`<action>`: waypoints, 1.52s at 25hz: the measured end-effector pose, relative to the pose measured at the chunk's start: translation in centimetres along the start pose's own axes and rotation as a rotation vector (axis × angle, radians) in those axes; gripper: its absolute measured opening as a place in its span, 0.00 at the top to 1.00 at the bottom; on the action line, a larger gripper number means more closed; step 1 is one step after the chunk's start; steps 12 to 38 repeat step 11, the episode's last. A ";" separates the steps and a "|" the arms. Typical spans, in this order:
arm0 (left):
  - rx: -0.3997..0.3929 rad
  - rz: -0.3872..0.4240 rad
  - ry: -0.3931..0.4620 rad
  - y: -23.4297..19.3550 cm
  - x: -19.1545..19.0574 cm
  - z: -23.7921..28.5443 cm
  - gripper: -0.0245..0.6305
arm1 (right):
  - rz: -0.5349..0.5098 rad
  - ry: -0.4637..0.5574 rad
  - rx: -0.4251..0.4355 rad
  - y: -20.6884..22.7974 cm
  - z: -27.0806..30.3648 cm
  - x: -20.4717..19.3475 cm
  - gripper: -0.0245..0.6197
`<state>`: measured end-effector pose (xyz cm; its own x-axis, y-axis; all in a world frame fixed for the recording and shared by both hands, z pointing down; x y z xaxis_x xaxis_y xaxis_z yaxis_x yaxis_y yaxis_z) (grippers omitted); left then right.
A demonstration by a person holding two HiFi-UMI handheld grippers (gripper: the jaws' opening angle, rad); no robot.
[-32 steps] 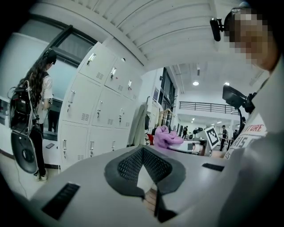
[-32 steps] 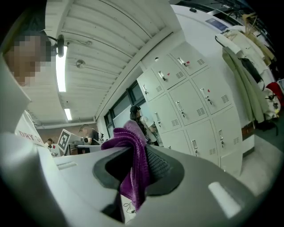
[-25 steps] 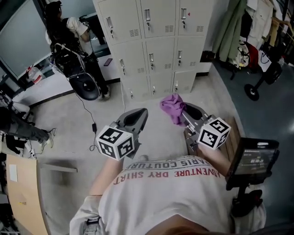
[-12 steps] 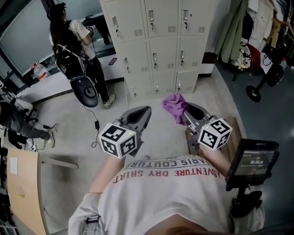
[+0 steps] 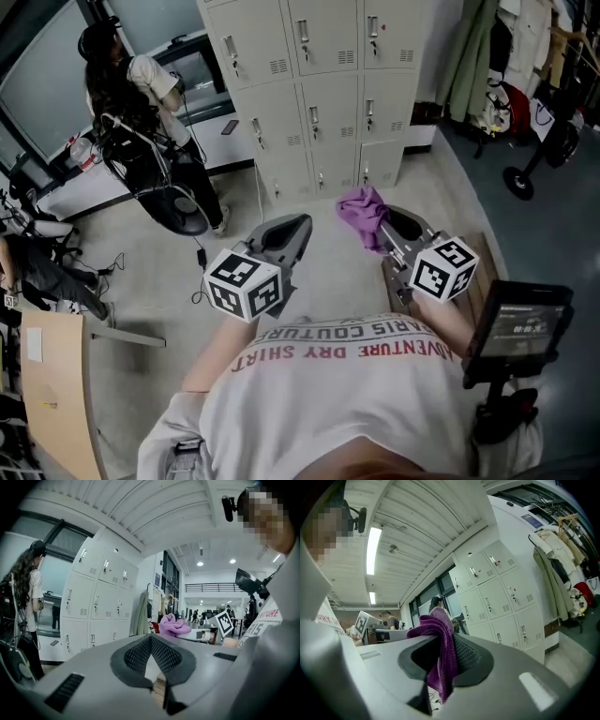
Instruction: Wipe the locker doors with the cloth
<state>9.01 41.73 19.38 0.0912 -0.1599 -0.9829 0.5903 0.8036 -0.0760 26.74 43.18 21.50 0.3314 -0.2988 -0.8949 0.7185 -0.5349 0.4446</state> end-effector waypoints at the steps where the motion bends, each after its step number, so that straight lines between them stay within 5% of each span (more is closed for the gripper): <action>1: 0.000 0.000 -0.002 0.0 -0.1 0.0 0.96 | 0.001 0.000 -0.002 0.0 -0.1 -0.1 0.85; 38: -0.011 0.008 -0.029 0.1 -0.4 0.7 0.96 | 0.017 0.000 -0.020 0.6 -0.2 -0.5 0.85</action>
Point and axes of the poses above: the fingertips, and each gripper's own axes: z forward along the fingers, y to its right, x out of its top, the point moved 4 cm from there along -z, backward along the fingers, and after that the axes turned 7 degrees about z, right-handed, at the moved point
